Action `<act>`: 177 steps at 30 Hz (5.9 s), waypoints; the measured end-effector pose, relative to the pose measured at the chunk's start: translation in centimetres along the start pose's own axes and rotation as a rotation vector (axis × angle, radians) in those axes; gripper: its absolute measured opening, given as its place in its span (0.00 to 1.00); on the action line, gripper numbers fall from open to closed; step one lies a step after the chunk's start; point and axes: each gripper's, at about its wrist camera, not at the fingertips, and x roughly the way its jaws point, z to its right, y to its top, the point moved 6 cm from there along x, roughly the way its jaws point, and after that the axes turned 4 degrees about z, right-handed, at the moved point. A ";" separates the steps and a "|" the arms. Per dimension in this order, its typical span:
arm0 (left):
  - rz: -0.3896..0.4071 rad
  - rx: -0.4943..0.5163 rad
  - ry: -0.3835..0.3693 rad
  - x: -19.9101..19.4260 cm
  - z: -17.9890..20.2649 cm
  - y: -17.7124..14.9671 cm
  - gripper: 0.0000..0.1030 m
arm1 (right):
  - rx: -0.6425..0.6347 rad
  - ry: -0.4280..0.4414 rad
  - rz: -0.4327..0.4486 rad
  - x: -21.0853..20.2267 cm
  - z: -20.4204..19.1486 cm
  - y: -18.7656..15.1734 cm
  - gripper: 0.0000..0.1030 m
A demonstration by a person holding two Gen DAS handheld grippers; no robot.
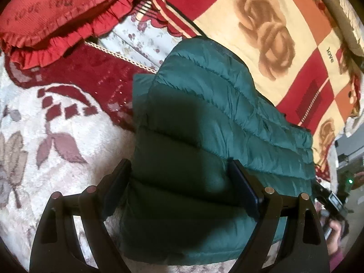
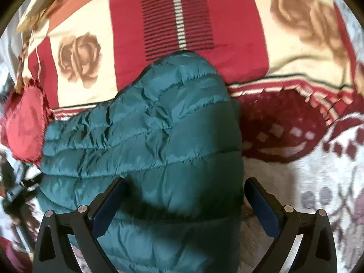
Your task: Fold large clothes
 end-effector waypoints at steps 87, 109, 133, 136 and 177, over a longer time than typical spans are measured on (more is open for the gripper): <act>0.122 0.170 0.025 -13.9 2.6 -6.2 0.76 | -0.186 -0.185 0.155 -13.8 -8.0 -7.9 0.75; 0.124 0.238 0.237 -6.7 3.1 -7.1 0.83 | -0.271 -0.205 0.062 -3.9 -10.3 -9.9 0.71; 0.294 0.296 0.289 -13.8 7.3 -12.8 0.83 | -0.261 -0.180 0.200 -10.7 -17.4 -15.7 0.80; 0.300 0.315 0.292 -14.0 7.8 -13.2 0.83 | -0.272 -0.180 0.208 -11.0 -17.9 -15.8 0.81; 0.346 0.310 0.308 -14.9 7.8 -14.3 0.83 | -0.271 -0.188 0.244 -11.8 -18.9 -16.1 0.82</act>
